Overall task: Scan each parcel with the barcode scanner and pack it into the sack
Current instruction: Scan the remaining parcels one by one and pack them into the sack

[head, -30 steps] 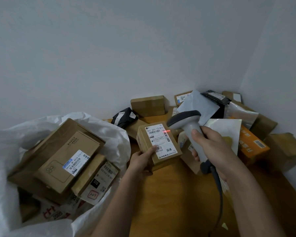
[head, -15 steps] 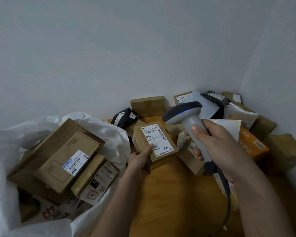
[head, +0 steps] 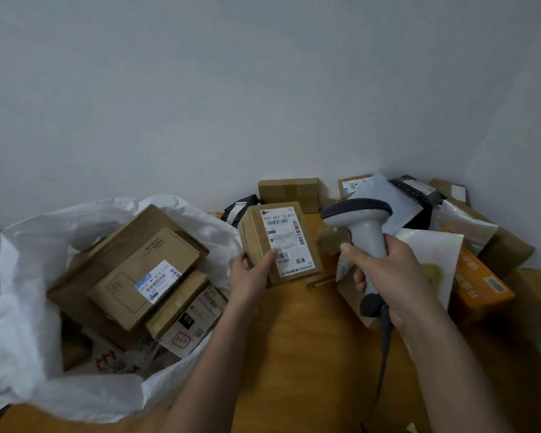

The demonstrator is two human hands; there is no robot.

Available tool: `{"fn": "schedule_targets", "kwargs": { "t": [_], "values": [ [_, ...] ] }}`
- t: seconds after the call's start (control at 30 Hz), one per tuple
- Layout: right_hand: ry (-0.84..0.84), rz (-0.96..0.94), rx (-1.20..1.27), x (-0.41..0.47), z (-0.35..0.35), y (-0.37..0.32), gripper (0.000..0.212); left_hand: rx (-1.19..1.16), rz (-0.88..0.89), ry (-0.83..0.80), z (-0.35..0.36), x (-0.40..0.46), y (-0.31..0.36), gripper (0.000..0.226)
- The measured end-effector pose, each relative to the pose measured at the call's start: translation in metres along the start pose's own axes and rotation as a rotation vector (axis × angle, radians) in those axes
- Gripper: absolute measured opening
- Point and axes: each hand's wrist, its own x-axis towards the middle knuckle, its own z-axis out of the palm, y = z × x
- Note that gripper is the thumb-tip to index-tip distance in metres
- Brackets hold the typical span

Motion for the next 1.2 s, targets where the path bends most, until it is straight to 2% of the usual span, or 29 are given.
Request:
{"fn": "schedule_targets", "kwargs": {
  "t": [0.1, 0.23, 0.33, 0.43, 0.5, 0.6, 0.67, 0.73, 0.83, 0.97, 1.1, 1.2],
  "values": [
    [-0.049, 0.153, 0.128, 0.011, 0.024, 0.024, 0.023, -0.030, 0.148, 0.109, -0.030, -0.016, 0.018, 0.071],
    [-0.159, 0.304, 0.277, 0.014, 0.068, 0.055, 0.035, 0.095, 0.316, 0.336, -0.087, -0.033, 0.034, 0.063],
    [-0.241, 0.361, 0.358, 0.010, 0.102, 0.073, 0.041, 0.154, 0.335, 0.457, -0.129, -0.038, 0.034, 0.062],
    [-0.319, 0.379, 0.388, 0.004, 0.130, 0.086, 0.047, 0.396, 0.307, 0.561, -0.161, -0.036, 0.022, 0.071],
    [-0.356, 0.382, 0.390, 0.000, 0.145, 0.094, 0.053, 0.746, 0.364, 0.629, -0.172, -0.031, 0.014, 0.073],
    [-0.351, 0.418, 0.417, 0.001, 0.159, 0.104, 0.066, 1.281, 0.483, 0.517, -0.178, -0.016, 0.010, 0.074],
    [-0.322, 0.444, 0.400, 0.009, 0.164, 0.108, 0.074, 1.449, 0.520, 0.430, -0.179, -0.003, 0.010, 0.058],
    [-0.264, 0.481, 0.351, 0.016, 0.170, 0.117, 0.082, 1.482, 0.534, 0.398, -0.181, 0.007, 0.009, 0.051],
    [-0.172, 0.574, 0.308, 0.023, 0.183, 0.138, 0.091, 1.554, 0.548, 0.380, -0.187, 0.019, 0.007, 0.077],
    [-0.072, 0.690, 0.403, 0.022, 0.205, 0.166, 0.079, 1.534, 0.553, 0.343, -0.201, 0.034, 0.014, 0.079],
    [-0.064, 0.838, 0.567, 0.014, 0.229, 0.187, 0.071, 1.499, 0.550, 0.290, -0.213, 0.042, 0.021, 0.078],
    [-0.111, 0.866, 0.636, 0.009, 0.243, 0.192, 0.048, 1.473, 0.557, 0.267, -0.222, 0.046, 0.024, 0.077]
  ]
}}
